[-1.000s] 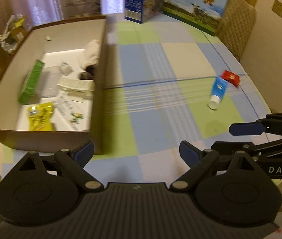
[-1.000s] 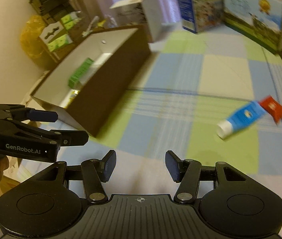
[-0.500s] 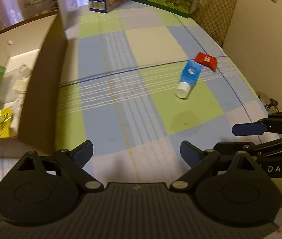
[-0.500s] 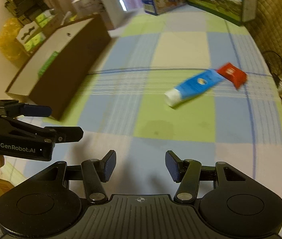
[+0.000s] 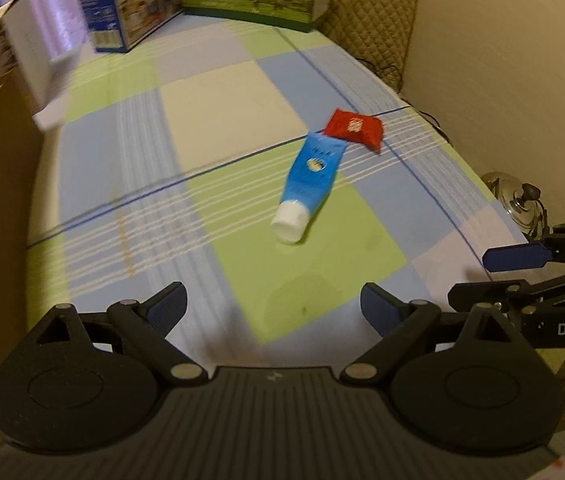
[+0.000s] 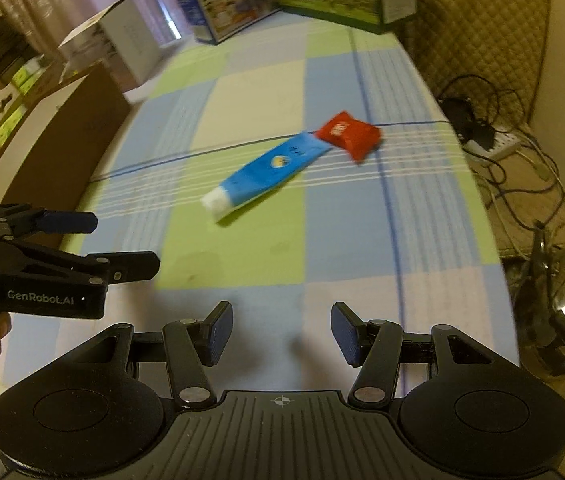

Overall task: Organize objects
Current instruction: 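Move both tools back toward the blue tube and red packet, then grasp the blue hand-cream tube with the left gripper while the right gripper grasps the red candy packet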

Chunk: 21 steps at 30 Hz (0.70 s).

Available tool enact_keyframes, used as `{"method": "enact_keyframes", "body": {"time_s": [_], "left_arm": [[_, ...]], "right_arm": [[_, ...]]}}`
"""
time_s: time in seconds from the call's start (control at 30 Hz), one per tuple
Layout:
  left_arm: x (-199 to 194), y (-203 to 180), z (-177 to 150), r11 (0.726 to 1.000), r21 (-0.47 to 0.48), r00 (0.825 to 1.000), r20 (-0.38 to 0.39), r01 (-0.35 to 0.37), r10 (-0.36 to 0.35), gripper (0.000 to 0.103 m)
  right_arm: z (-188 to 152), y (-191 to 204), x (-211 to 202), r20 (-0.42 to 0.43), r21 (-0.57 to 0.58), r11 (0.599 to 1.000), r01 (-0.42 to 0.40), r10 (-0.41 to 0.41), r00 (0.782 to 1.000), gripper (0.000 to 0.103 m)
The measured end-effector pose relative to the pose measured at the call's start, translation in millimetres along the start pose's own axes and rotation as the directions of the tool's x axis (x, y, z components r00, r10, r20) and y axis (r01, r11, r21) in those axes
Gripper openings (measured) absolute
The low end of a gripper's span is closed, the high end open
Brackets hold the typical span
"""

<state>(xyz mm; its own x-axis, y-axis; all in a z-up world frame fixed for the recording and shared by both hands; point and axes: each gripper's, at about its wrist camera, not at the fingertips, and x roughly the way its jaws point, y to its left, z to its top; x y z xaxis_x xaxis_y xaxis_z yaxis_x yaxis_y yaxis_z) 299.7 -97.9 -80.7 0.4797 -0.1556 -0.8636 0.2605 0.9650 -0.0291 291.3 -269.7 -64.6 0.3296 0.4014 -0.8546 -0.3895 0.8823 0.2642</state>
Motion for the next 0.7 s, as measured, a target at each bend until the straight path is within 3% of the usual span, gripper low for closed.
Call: {"method": "enact_keyframes", "body": {"time_s": [0.3,0.7], "left_arm": [[50,-16,39,0.992,0.119,0.999,0.023,0.031,-0.034,0.087],[107,-22,69,0.979,0.204,1.000,-0.012,0.010,-0.008,0.082]], "right_arm": [[12,-30,5,0.014,0.039,0.998,0.040,-0.040,0.999,0.052],[30,-58,13,0.017,0.077,0.995,0.058,-0.060,0.998,0.052]]}}
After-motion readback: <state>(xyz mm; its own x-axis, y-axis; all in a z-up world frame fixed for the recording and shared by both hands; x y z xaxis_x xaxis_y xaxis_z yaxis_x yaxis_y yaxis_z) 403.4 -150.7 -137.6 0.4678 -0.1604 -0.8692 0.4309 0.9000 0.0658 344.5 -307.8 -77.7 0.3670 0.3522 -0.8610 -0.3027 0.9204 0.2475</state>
